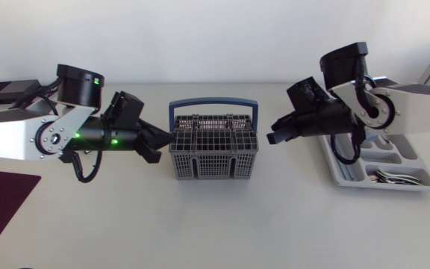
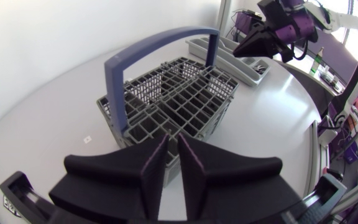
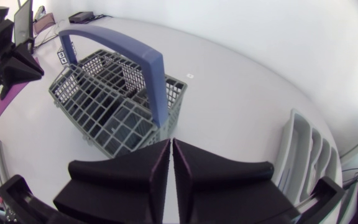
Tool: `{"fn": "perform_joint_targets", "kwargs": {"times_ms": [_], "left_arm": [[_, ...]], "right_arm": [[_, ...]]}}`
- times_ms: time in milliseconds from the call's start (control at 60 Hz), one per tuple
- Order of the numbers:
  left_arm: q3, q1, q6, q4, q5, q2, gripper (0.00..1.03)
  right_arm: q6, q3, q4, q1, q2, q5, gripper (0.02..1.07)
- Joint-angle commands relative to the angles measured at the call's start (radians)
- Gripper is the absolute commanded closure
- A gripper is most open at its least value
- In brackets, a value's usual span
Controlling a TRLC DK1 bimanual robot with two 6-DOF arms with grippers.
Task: Transfer all utensils from the basket to the drawer tray.
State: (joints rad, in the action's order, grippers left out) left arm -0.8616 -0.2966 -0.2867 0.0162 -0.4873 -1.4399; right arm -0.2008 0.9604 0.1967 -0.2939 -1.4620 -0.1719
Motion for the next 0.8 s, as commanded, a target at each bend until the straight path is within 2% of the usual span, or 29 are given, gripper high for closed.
{"fn": "perform_joint_targets", "kwargs": {"times_ms": [0, 300, 783], "left_arm": [[-0.039, -0.035, 0.029, -0.021, 0.029, -0.045, 1.0], [-0.079, -0.059, 0.037, -0.048, 0.099, -0.145, 1.0], [-0.077, -0.038, 0.026, -0.05, 0.122, -0.177, 1.0]], "right_arm": [[0.046, 0.044, -0.013, -0.027, -0.044, -0.02, 1.01], [0.063, 0.081, -0.014, -0.114, -0.129, -0.008, 1.01], [0.066, 0.074, -0.019, -0.165, -0.182, 0.048, 1.01]]}}
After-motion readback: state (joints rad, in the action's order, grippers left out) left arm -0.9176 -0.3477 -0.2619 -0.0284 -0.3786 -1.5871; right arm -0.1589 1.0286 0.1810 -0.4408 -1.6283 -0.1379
